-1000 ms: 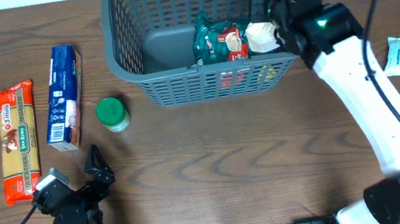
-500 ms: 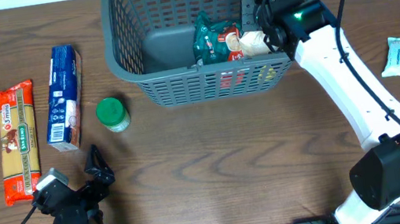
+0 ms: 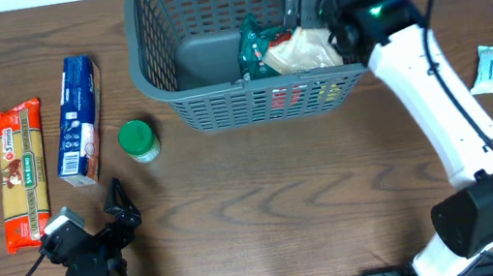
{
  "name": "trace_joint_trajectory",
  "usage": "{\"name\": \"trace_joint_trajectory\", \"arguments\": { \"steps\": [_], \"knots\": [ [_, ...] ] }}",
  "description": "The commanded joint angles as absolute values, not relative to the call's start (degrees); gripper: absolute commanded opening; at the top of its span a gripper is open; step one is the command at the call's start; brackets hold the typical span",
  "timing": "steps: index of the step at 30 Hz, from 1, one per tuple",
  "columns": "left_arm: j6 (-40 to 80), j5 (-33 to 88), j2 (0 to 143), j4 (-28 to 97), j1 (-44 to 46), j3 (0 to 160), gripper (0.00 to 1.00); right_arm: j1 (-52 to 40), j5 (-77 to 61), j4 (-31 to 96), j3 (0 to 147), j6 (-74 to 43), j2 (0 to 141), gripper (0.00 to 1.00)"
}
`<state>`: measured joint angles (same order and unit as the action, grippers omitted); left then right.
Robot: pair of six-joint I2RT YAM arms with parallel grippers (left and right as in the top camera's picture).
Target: Pack container
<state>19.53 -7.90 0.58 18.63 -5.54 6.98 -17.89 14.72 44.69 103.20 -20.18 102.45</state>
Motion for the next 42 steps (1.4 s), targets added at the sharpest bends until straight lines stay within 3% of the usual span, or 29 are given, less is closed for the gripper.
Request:
{"name": "trace_joint_trajectory", "arguments": {
  "steps": [1, 9, 22, 31, 42],
  "knots": [
    [19.8, -8.1, 0.2, 18.9, -5.8, 5.8, 0.99, -15.0, 17.9, 48.8, 111.8, -20.1, 100.0, 0.99],
    [19.8, -8.1, 0.2, 18.9, -5.8, 5.8, 0.98, -2.2, 23.8, 66.1, 126.0, -20.1, 99.9, 0.99],
    [19.8, -8.1, 0.2, 18.9, -5.8, 5.8, 0.99, 22.5, 22.3, 72.6, 117.0, -22.7, 100.6, 0.99],
    [19.8, -8.1, 0.2, 18.9, -5.8, 5.8, 0.99, 25.7, 14.6, 61.4, 102.7, -7.7, 101.7, 0.99],
    [19.8, -8.1, 0.2, 18.9, -5.8, 5.8, 0.99, 29.4, 7.0, 64.9, 101.6, -3.3, 115.7, 0.99]
  ]
}}
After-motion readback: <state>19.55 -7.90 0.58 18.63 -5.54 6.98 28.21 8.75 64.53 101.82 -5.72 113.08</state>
